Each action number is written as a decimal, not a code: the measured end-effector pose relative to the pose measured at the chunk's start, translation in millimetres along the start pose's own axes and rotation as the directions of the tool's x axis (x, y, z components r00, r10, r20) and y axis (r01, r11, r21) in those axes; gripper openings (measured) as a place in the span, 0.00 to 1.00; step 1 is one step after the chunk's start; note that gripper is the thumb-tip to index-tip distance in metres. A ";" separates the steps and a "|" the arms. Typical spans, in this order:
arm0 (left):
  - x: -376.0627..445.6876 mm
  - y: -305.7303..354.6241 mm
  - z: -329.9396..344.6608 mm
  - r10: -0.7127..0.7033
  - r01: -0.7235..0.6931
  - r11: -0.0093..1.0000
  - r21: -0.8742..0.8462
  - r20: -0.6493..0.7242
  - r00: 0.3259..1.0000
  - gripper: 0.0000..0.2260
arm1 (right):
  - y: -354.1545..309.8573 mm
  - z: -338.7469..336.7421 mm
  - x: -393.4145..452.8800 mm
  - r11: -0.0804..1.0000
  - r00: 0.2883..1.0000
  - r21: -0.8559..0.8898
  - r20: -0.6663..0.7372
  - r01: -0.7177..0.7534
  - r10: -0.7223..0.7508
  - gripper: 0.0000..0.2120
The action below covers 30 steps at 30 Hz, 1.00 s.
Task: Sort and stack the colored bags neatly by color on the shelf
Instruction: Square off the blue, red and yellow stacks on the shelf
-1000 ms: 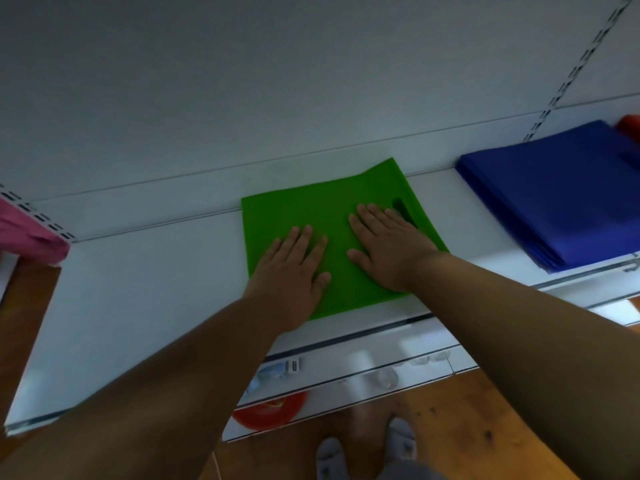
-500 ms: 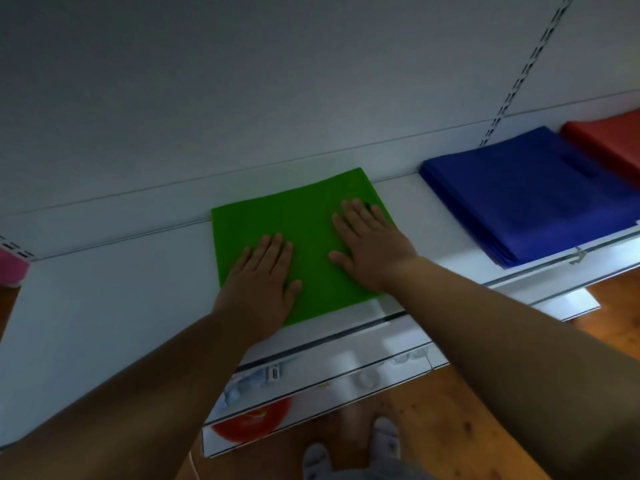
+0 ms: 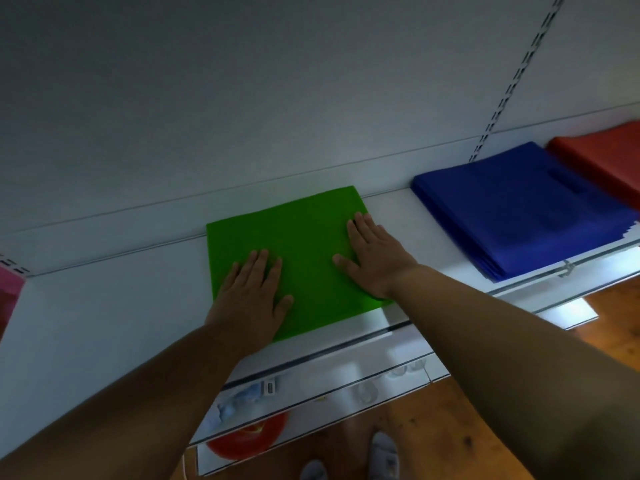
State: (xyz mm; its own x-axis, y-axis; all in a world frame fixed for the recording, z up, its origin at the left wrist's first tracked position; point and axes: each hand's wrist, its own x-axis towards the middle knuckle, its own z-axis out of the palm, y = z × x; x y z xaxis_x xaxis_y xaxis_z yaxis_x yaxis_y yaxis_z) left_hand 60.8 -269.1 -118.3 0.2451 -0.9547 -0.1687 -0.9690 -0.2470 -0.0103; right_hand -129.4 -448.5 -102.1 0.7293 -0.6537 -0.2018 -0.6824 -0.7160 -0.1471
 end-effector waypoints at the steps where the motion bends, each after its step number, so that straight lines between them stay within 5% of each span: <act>1: 1.5 -1.1 -0.9 -0.004 0.004 1.000 0.000 0.008 1.000 0.40 | -1.3 -3.3 1.0 1.000 1.000 0.004 0.008 0.002 -0.002 0.40; 7: -2.5 0.0 -19.9 -0.003 0.005 1.000 -0.028 0.077 0.997 0.33 | -4.7 -32.5 -10.1 0.984 0.998 0.178 -0.055 0.002 0.008 0.36; 13: -14.6 40.8 -56.6 0.066 -0.104 0.981 -0.165 -0.220 0.973 0.31 | 24.2 -49.5 -51.0 0.998 0.982 0.044 -0.180 -0.050 0.057 0.31; 18: -8.0 107.0 -72.1 0.147 -0.248 0.916 -0.316 -0.310 0.939 0.24 | 79.1 -61.0 -92.1 0.990 0.950 0.075 -0.282 -0.120 0.136 0.28; 23: 5.2 184.1 -84.4 -0.003 -0.229 0.682 -0.695 -0.316 0.949 0.16 | 135.4 -82.4 -111.8 0.980 0.937 0.146 -0.303 -0.134 0.173 0.27; 26: 22.6 235.9 -87.5 -0.040 -0.104 0.466 -0.879 -0.138 0.990 0.15 | 175.6 -90.7 -119.1 0.978 0.921 0.171 -0.350 -0.120 0.174 0.27; 30: 61.0 294.3 -78.9 -0.198 0.046 0.399 -0.916 -0.037 0.979 0.18 | 231.8 -96.9 -120.4 0.980 0.938 0.189 -0.322 -0.067 0.127 0.27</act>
State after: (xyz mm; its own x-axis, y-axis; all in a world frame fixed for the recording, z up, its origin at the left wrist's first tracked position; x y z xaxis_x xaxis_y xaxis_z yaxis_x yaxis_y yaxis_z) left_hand -206.9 -413.1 -53.8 0.4333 -0.8923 -0.1264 -0.3465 -0.2944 0.8906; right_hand -370.7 -559.5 -18.1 0.6136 -0.7828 0.1035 -0.7266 -0.6111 -0.3140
